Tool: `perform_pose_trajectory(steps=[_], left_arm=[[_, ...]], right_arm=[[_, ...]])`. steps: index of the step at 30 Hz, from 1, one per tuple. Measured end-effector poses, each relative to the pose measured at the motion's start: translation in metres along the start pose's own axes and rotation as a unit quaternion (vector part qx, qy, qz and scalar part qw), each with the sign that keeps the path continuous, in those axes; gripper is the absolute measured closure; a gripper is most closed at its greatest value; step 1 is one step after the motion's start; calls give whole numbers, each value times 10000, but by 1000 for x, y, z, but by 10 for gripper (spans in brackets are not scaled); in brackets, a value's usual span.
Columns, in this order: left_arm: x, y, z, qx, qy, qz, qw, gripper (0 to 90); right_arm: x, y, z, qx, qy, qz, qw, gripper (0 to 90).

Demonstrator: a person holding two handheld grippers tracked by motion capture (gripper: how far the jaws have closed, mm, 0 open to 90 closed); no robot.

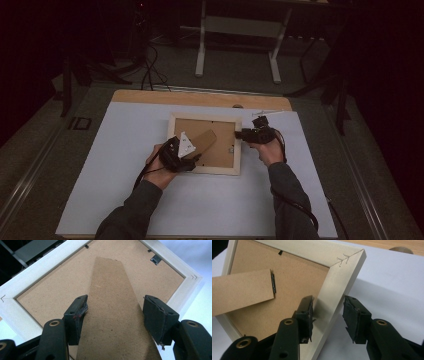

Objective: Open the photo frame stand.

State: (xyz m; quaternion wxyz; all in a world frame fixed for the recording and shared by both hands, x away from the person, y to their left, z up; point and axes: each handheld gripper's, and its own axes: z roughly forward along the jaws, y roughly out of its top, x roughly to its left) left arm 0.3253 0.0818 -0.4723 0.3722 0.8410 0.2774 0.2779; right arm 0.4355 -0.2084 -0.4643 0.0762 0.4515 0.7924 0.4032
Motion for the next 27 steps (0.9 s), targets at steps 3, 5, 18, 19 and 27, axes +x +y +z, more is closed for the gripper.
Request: perform_pose_trajectory(steps=[3, 5, 18, 19, 27], left_arm=[[-1, 0, -1, -9, 16, 76, 10000, 395], [-1, 0, -1, -43, 19, 92, 9999, 395], [-5, 0, -3, -133, 100, 297, 9994, 394], [-4, -1, -3, -139, 62, 248, 9996, 394], [-3, -3, -4, -184, 0, 220, 9996, 391]], right_arm=[[-4, 1, -1, -24, 116, 69, 9999, 584], [-6, 2, -2, -46, 179, 112, 9998, 575], [-11, 3, 3, -9, 483, 364, 9982, 528], [-11, 3, 3, -11, 493, 376, 9981, 534], [-15, -1, -1, -129, 633, 569, 9963, 577]])
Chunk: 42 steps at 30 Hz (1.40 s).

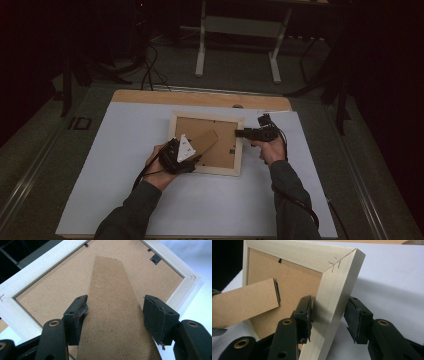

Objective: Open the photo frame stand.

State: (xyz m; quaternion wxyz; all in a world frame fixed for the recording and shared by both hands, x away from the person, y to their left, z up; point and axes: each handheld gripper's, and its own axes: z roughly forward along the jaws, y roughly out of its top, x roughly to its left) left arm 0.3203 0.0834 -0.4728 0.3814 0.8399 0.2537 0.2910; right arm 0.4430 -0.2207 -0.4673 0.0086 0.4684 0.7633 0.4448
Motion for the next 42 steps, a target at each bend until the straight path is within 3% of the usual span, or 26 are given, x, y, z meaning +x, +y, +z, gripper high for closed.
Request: perform_pose_trajectory(steps=[7, 17, 24, 29, 30, 31, 36, 37, 38, 41, 42], left_arm=[[4, -3, 2, 30, -121, -116, 9999, 382], [3, -5, 9, 401, -142, -52, 9991, 345], [8, -7, 12, 501, -467, -382, 9969, 313], [12, -8, 14, 531, -586, -545, 9954, 313], [15, -8, 13, 477, -666, -679, 9943, 313], [15, -8, 13, 477, -666, -679, 9943, 314], [26, -9, 10, 266, -1122, -1183, 9863, 367], [26, -9, 10, 266, -1122, -1183, 9863, 375], [30, -10, 9, 230, -1249, -1331, 9829, 388], [32, -10, 9, 274, -1298, -1387, 9814, 411], [34, -10, 10, 302, -1344, -1450, 9798, 414]], right_arm=[[1, -1, -1, -36, -16, 24, 10000, 581], [6, -1, -4, -142, -32, -66, 9999, 592], [8, -1, -5, -169, -37, -84, 9998, 595], [9, -1, -6, -189, -49, -92, 9998, 595], [10, -2, -7, -191, -46, -92, 9998, 596], [10, -2, -7, -197, -43, -94, 9998, 596], [11, -2, -8, -215, -61, -145, 9996, 596], [11, -2, -8, -215, -61, -145, 9996, 596], [12, -2, -8, -218, -60, -156, 9996, 597], [13, -2, -9, -241, -57, -195, 9995, 598], [13, -1, -9, -247, -67, -218, 9994, 598]])
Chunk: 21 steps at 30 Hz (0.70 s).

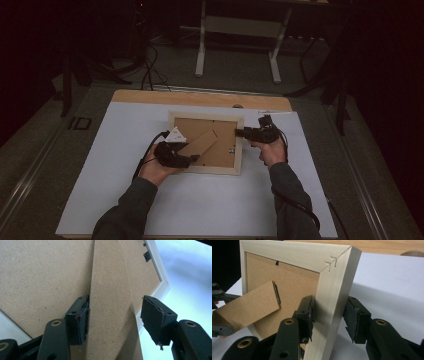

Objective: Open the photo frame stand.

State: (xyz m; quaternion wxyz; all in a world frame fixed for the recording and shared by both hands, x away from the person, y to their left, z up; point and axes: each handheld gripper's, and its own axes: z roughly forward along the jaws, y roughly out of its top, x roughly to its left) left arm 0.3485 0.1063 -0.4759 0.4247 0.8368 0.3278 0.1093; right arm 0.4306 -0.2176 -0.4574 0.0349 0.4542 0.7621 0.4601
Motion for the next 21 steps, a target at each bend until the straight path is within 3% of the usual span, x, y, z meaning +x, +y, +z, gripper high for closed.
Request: perform_pose_trajectory(steps=[3, 4, 6, 21], left_arm=[[2, 1, 0, 20, -73, -119, 9999, 413], [5, 1, 0, 28, -202, -270, 9994, 411], [7, 2, 1, 72, -197, -285, 9994, 406], [1, 5, 5, 384, -180, -128, 9990, 548]], right_arm=[[1, 0, 0, -3, 5, -13, 10000, 599], [2, 1, -1, -7, -1, -47, 10000, 599], [3, 1, -2, -12, -6, -84, 10000, 599], [9, 3, -6, -79, -36, -280, 9996, 604]])
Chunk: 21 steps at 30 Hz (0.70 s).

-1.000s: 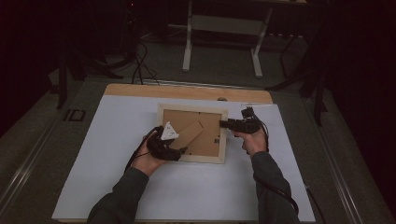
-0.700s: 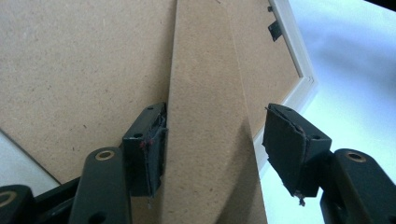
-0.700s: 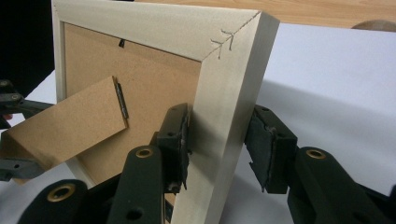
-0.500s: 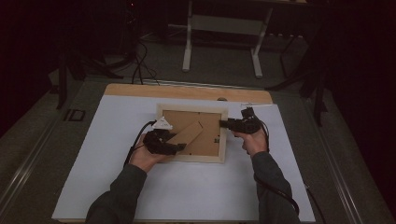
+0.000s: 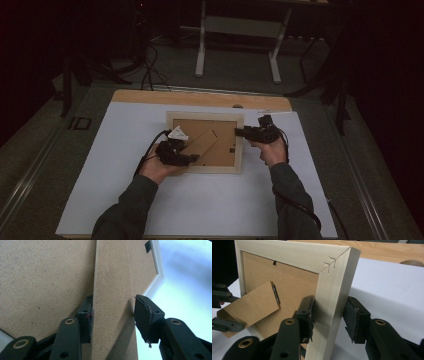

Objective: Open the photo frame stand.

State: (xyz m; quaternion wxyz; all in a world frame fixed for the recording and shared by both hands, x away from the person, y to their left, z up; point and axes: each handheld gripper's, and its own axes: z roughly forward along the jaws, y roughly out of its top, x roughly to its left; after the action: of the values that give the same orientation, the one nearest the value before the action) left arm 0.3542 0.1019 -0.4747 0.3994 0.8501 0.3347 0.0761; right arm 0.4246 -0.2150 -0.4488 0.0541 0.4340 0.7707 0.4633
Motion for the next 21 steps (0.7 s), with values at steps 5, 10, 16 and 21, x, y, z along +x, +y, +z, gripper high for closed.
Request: perform_pose_trajectory(steps=[5, 10, 16, 21], left_arm=[[-1, 1, -1, 15, -28, 32, 10000, 577], [-2, 2, -2, 62, -77, 91, 9999, 619], [-3, 4, -2, 59, -52, 117, 9999, 649], [-4, 5, -1, 33, -7, 110, 9999, 663]], right_arm=[[1, 1, -2, -21, -12, -48, 10000, 607], [3, 2, -6, -71, -33, -130, 9999, 613], [4, 3, -10, -128, -49, -169, 9998, 617], [5, 5, -15, -160, -64, -246, 9995, 620]])
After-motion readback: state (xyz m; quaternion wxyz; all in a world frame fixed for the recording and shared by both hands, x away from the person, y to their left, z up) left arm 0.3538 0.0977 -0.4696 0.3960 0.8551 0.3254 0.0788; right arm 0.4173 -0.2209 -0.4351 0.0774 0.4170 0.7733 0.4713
